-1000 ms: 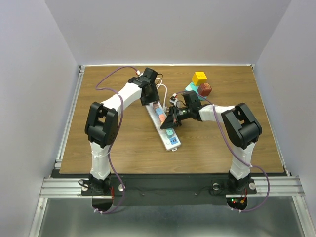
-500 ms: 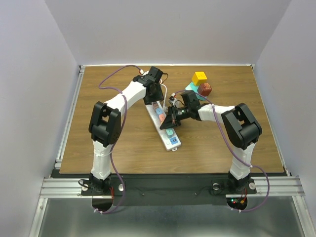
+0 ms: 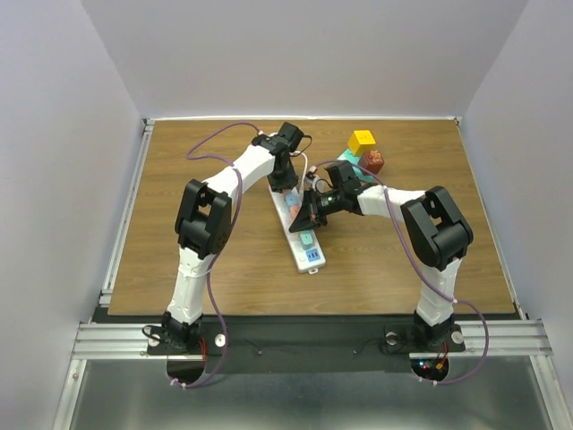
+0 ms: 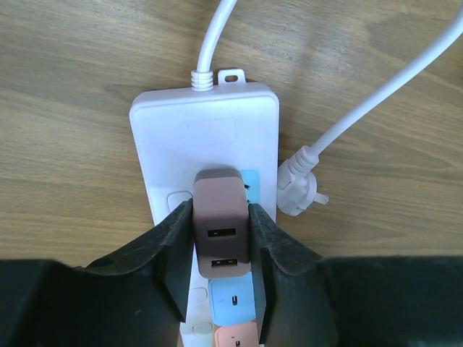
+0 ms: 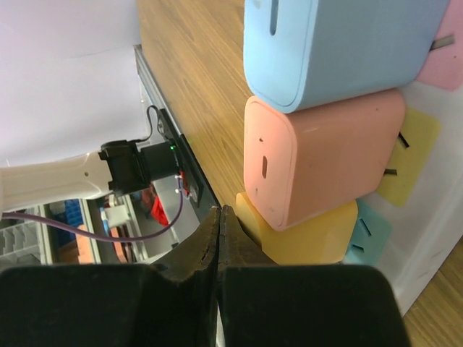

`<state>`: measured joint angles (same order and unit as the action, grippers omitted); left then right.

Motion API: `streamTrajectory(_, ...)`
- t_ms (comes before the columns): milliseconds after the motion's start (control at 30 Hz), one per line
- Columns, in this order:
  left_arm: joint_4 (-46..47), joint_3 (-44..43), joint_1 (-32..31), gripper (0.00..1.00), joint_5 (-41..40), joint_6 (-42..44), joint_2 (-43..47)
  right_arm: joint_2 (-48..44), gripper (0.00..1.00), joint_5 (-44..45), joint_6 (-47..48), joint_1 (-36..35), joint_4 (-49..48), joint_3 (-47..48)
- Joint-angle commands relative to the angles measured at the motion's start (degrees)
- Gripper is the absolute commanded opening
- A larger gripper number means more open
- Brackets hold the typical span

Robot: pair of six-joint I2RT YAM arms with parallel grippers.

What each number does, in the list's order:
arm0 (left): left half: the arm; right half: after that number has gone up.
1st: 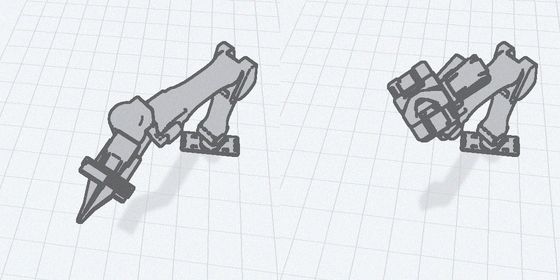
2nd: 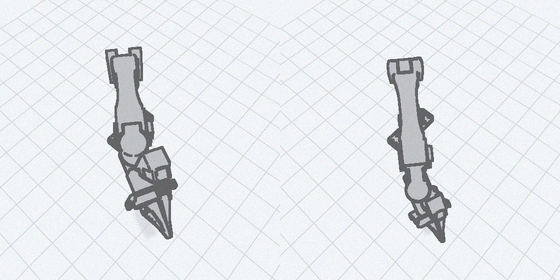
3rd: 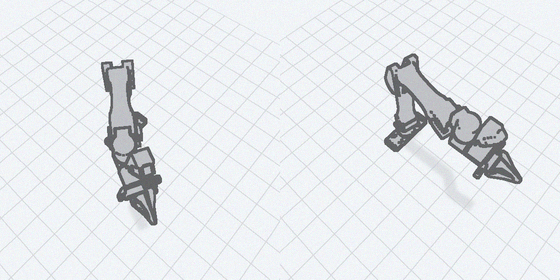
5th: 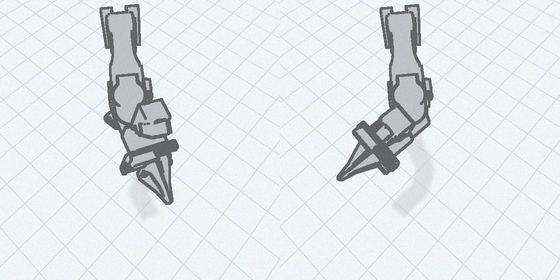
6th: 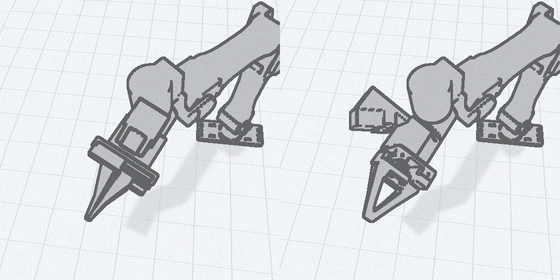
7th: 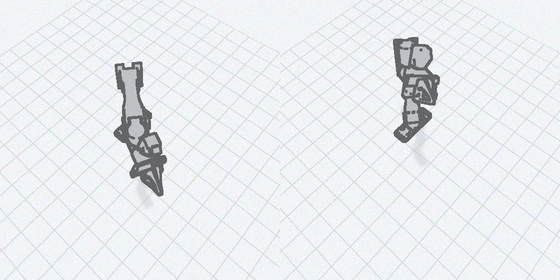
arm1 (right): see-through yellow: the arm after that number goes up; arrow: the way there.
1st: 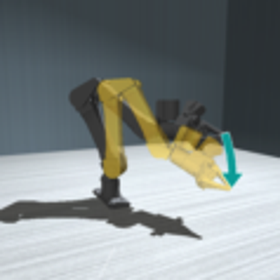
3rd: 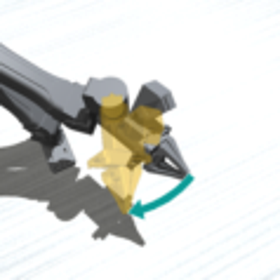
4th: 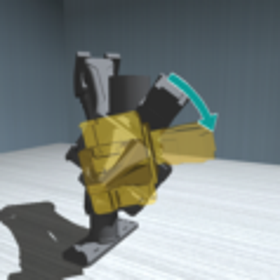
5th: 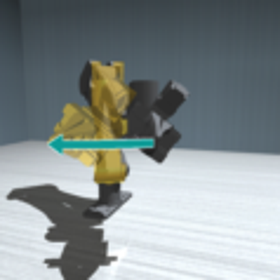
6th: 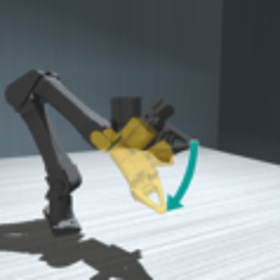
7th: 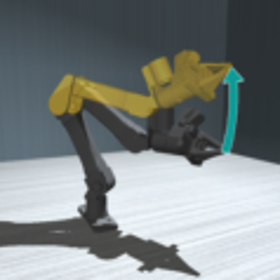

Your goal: Pull the plug off the socket

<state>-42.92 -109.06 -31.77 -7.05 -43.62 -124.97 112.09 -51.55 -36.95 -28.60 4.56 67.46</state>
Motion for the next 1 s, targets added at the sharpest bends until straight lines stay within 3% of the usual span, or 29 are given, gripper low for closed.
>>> streamTrajectory(0,-3.3,-1.4,0.1,0.0,-2.1,-2.7,-0.5,1.2,0.0,4.2,4.5,0.4,4.1,-2.7)
streamTrajectory(167,-3.1,-0.7,0.0,0.0,-1.6,-1.8,0.4,2.6,0.0,3.3,3.8,0.4,3.4,-4.0)
streamTrajectory(500,-8.1,-10.2,-0.4,0.0,-2.3,6.4,-2.8,7.7,0.0,-0.6,-0.2,0.6,-0.2,-1.5)
streamTrajectory(967,-9.0,-14.2,-0.3,0.0,0.1,7.5,-0.5,10.3,0.0,-1.3,-0.2,1.2,-1.0,-3.3)
